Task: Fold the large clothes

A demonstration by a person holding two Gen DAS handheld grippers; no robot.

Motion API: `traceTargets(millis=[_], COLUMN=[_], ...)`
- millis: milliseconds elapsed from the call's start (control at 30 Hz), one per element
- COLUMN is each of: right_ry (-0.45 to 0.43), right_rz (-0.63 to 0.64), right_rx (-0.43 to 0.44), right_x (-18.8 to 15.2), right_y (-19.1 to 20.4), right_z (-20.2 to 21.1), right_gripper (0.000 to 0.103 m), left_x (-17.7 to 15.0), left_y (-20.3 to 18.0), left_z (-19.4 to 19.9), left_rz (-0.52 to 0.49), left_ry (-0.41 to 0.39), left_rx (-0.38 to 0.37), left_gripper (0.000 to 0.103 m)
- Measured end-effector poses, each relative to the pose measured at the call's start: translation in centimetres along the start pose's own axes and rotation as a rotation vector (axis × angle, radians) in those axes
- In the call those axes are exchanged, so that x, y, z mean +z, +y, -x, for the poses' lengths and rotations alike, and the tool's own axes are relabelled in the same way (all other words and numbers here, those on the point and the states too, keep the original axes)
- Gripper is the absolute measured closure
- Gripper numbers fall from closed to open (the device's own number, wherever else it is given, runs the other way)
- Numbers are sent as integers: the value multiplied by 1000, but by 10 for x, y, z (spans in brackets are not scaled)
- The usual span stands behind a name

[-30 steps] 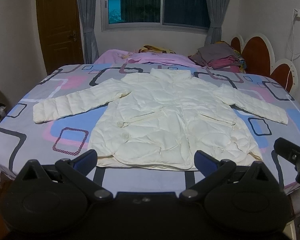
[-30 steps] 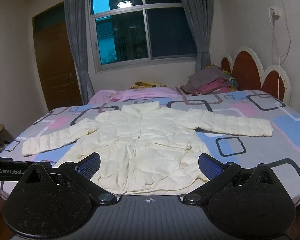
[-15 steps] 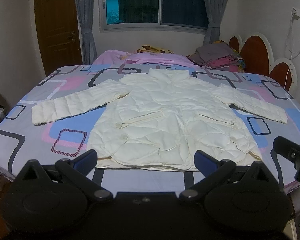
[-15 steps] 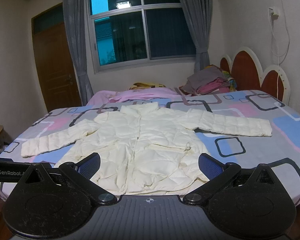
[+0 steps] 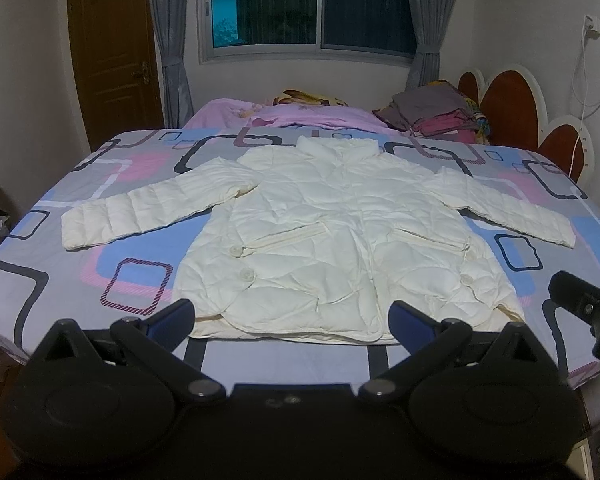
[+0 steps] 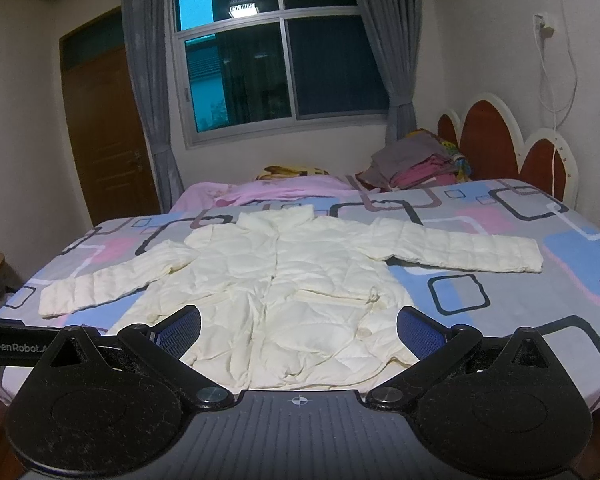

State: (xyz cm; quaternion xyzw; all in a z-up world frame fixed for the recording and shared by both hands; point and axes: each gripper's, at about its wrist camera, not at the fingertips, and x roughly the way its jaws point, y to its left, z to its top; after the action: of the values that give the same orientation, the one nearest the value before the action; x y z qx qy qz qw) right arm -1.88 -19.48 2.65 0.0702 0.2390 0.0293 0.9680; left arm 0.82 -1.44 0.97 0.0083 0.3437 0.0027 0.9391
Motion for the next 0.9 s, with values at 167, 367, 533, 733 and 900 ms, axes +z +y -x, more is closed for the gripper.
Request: traceTargets(millis=[167,367,533,733,900], right_ry=[2,2,2,6,14], right_rz=[-3,-6,-6,-8,-13], right_rx=[-2,-5,-5,-10,-16], right_x=[0,-2,-2,-1,1], right_y=[-1,0,-1,-1,-2], right_z=[-3,-7,-8,-16,-27], right_gripper=[0,0,0,0,0], left_x=[2,3,4,8,14], left_y=[-1,-1,1,5,9], left_z=[-2,-4,-7,-17,-27], left_rz=[0,3,5,6,8], left_ry=[2,2,3,13,25], left_rx=[0,2,3,3,5], left_gripper=[0,0,0,0,0])
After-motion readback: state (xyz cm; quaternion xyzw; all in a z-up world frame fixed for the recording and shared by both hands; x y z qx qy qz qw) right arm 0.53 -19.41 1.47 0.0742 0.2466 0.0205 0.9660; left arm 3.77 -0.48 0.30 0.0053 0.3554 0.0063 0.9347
